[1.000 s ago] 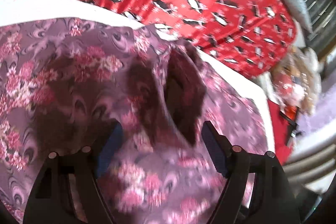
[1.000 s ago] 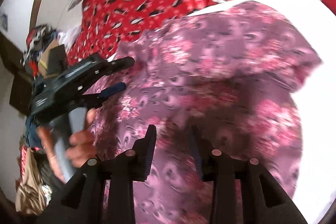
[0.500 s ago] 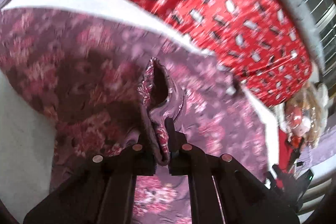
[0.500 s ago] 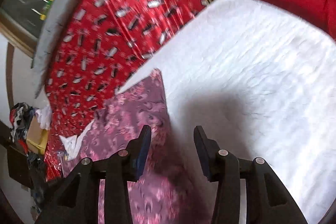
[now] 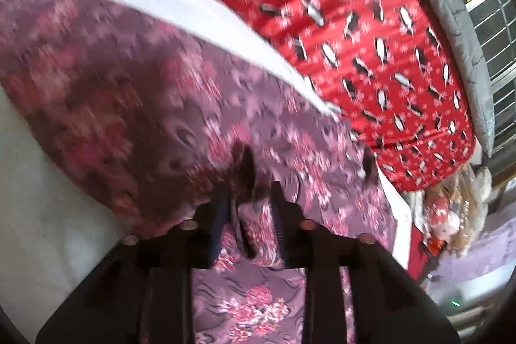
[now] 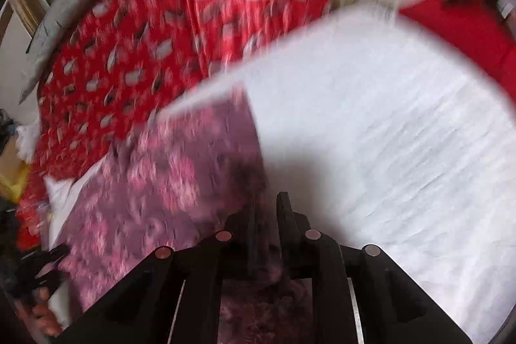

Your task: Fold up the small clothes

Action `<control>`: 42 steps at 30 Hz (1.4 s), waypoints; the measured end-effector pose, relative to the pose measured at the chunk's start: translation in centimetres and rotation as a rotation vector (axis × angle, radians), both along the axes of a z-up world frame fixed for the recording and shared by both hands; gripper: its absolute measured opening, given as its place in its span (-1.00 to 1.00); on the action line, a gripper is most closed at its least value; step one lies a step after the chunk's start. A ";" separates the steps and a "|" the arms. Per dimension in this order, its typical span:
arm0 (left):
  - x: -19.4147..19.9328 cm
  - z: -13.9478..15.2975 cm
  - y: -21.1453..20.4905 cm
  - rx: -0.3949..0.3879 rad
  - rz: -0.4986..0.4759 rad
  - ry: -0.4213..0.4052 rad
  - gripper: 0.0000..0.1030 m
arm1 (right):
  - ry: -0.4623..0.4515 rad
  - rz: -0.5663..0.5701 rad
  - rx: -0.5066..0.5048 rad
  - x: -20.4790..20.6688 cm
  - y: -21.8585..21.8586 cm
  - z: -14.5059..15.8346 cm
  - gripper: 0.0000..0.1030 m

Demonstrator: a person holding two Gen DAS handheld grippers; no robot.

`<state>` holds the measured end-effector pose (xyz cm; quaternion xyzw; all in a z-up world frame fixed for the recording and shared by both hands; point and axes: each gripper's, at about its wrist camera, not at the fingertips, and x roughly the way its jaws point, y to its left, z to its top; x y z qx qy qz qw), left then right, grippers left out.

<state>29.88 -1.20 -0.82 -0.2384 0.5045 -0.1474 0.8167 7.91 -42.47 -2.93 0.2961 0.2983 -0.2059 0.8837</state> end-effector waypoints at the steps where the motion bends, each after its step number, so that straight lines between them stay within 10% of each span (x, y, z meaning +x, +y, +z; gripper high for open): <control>1: 0.1 -0.1 -0.2 0.006 -0.005 -0.003 -0.16 | -0.071 0.033 -0.003 0.0 1.1 1.1 -0.62; 5: 0.6 -2.2 -1.5 0.075 -0.055 0.055 -0.19 | -0.064 0.236 0.041 3.9 6.5 1.6 -0.54; 9: 0.3 -0.3 0.8 -0.033 -0.029 0.046 -0.21 | -0.010 0.440 0.042 8.4 14.1 0.5 -0.54; 13: 0.7 1.9 6.6 -0.109 0.050 0.009 0.00 | -0.038 0.547 0.093 12.9 19.7 0.5 -0.54; 17: 2.9 2.4 13.3 -0.015 0.148 0.008 0.07 | -0.030 0.639 0.095 16.5 24.6 -1.0 -0.51; 25: 7.4 -0.9 28.0 0.067 0.403 0.148 0.07 | -0.049 0.635 -0.046 15.7 27.0 -3.7 -0.46; 32: 10.0 -3.1 29.1 -0.009 0.400 0.162 0.05 | -0.053 0.635 -0.047 15.5 26.4 -3.6 -0.46; 35: 10.9 -2.5 28.1 -0.018 0.382 0.146 -0.94 | -0.054 0.635 -0.046 15.5 26.3 -3.8 -0.46; 42: 10.2 2.5 24.1 0.036 0.327 0.034 -0.96 | -0.045 0.643 -0.005 15.6 26.1 -3.2 -0.47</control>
